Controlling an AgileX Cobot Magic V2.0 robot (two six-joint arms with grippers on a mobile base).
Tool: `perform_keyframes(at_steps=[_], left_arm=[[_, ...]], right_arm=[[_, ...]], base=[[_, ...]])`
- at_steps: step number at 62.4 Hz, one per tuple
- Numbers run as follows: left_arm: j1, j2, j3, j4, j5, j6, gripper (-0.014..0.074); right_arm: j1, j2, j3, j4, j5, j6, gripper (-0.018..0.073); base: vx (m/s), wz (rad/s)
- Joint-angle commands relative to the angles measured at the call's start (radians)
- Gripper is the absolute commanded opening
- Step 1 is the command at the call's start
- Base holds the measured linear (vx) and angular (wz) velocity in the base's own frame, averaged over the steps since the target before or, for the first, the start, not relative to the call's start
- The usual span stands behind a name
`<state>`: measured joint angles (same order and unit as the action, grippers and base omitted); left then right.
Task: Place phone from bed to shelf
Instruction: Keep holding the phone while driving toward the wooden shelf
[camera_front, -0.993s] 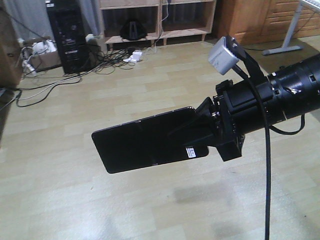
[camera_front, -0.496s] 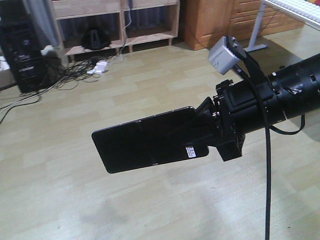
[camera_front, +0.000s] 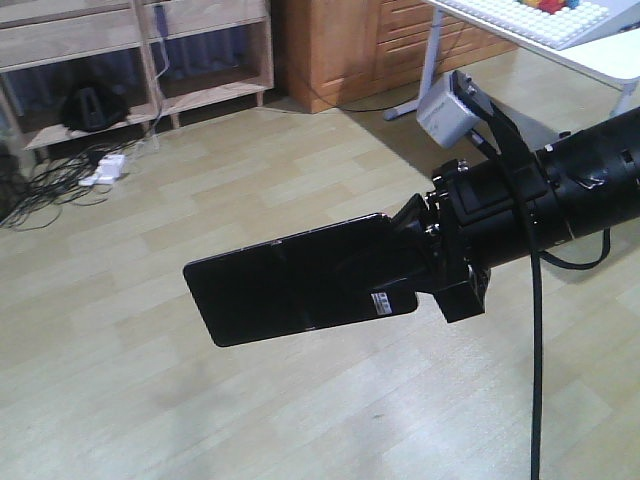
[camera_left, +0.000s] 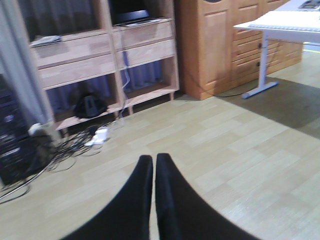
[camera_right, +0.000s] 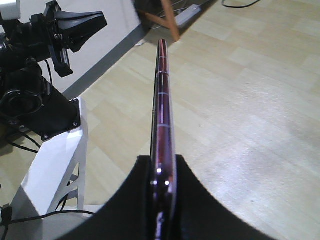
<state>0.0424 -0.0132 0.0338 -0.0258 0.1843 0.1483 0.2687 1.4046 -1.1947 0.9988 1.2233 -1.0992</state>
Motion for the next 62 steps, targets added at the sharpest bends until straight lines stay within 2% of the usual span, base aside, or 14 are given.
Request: perform_keyframes(at_steps=[1,22,62], left_arm=[[-0.004,-0.013,-0.021,-0.009,-0.072,-0.006,0.0001],[-0.004,-0.013,-0.021,-0.009,-0.072,-0.006,0.0001],[-0.004,-0.013,-0.021,-0.009,-0.072,-0.006,0.0001]], right_arm=[[-0.003,-0.037,-0.029,0.085,0.064,-0.005,-0.0002],[-0.003,-0.037,-0.029,0.085,0.064,-0.005,-0.0002],[-0.003,-0.038,-0.029,0.085,0.064,-0.005,-0.0002]], base=[[0.37,-0.31],[0.39,-0.21],[0.42,-0.05]])
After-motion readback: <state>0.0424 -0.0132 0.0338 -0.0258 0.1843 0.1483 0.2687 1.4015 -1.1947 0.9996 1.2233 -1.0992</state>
